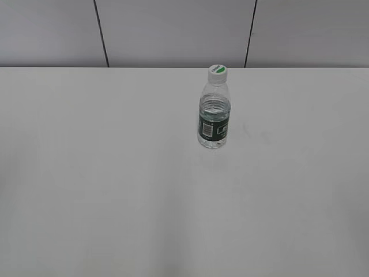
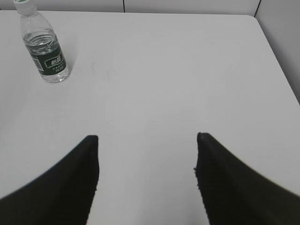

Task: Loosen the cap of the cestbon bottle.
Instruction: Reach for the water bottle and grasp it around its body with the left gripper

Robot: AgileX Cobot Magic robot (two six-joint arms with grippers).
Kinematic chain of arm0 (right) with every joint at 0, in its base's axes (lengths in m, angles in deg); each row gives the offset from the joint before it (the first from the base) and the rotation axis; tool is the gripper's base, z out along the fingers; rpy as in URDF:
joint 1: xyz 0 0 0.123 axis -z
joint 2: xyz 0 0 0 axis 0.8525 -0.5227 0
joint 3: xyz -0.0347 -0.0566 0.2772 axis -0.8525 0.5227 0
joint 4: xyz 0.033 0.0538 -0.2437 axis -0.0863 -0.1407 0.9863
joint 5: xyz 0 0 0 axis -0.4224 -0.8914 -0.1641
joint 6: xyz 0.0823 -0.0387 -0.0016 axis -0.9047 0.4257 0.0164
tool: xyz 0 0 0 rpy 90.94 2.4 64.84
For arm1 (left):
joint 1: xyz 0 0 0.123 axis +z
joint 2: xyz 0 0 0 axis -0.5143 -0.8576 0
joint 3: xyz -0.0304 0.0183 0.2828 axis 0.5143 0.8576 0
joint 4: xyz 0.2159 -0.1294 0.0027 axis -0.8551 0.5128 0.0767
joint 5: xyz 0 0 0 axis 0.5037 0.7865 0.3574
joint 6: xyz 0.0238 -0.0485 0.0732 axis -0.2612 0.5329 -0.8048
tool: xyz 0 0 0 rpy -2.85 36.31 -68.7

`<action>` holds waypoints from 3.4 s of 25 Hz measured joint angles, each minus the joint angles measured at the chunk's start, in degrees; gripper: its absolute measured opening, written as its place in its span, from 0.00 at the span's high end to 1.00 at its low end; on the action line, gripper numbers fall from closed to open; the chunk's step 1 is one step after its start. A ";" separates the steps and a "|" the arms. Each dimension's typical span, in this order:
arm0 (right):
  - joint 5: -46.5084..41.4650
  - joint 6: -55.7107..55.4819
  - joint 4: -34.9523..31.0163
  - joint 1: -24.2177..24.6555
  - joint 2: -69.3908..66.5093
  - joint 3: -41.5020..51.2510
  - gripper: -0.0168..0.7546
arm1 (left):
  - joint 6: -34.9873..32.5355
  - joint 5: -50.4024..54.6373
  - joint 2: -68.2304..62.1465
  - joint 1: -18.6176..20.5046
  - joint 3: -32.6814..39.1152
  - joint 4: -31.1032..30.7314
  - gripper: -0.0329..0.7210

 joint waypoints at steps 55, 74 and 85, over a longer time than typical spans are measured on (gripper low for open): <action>0.00 0.00 -0.02 0.00 0.00 0.00 0.33 | 7.22 -80.84 -82.66 -9.09 -5.11 -42.65 0.37; 0.00 0.00 -0.02 0.00 0.00 0.00 0.33 | 27.49 -95.15 -98.41 -9.09 -23.92 -72.24 0.37; 0.00 0.00 -0.02 0.00 0.00 0.00 0.33 | 28.11 -96.34 -98.93 -9.09 -24.18 -73.13 0.37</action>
